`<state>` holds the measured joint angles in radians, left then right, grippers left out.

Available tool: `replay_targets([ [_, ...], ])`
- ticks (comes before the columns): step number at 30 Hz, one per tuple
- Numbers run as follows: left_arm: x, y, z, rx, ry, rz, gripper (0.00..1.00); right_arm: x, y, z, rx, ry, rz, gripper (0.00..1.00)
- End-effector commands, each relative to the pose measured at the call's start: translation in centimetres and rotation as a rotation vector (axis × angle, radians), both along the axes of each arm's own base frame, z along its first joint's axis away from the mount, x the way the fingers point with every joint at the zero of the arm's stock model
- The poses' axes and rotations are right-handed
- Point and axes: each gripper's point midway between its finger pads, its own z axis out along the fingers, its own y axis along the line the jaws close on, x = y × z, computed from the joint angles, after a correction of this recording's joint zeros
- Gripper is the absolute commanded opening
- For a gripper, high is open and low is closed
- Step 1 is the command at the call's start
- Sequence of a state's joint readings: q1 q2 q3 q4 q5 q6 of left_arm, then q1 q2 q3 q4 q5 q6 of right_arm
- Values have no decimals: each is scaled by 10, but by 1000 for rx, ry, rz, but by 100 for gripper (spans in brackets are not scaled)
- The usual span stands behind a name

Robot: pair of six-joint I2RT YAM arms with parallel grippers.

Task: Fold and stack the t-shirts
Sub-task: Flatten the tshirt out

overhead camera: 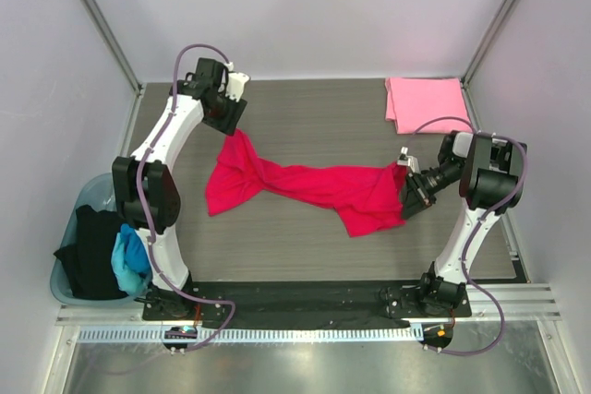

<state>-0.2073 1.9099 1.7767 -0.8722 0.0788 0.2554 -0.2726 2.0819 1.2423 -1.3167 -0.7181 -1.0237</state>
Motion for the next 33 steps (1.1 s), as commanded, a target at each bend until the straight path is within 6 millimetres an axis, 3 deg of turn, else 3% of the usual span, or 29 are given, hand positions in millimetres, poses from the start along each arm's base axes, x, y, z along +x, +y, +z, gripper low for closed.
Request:
replay_targets([
  [1, -3, 7, 20, 23, -53, -12, 52, -6, 0, 42, 50, 8, 3, 5],
  [5, -6, 20, 7, 41, -31, 4, 52, 3, -12, 66, -8, -96, -20, 2],
  [8, -7, 17, -8, 28, 17, -25, 53, 13, -15, 80, -35, -179, -22, 1],
  [16, 10, 35, -37, 46, 84, 33, 52, 52, -16, 108, -27, -272, -98, 2],
  [18, 2, 45, -49, 20, 155, 51, 51, 59, -17, 113, -32, -293, -105, 1],
  [23, -8, 43, -66, -154, 275, 81, 47, 69, -19, 117, -31, -300, -125, 2],
  [33, -15, 27, -100, -241, 397, 61, 48, 78, -22, 120, -49, -302, -140, 1],
])
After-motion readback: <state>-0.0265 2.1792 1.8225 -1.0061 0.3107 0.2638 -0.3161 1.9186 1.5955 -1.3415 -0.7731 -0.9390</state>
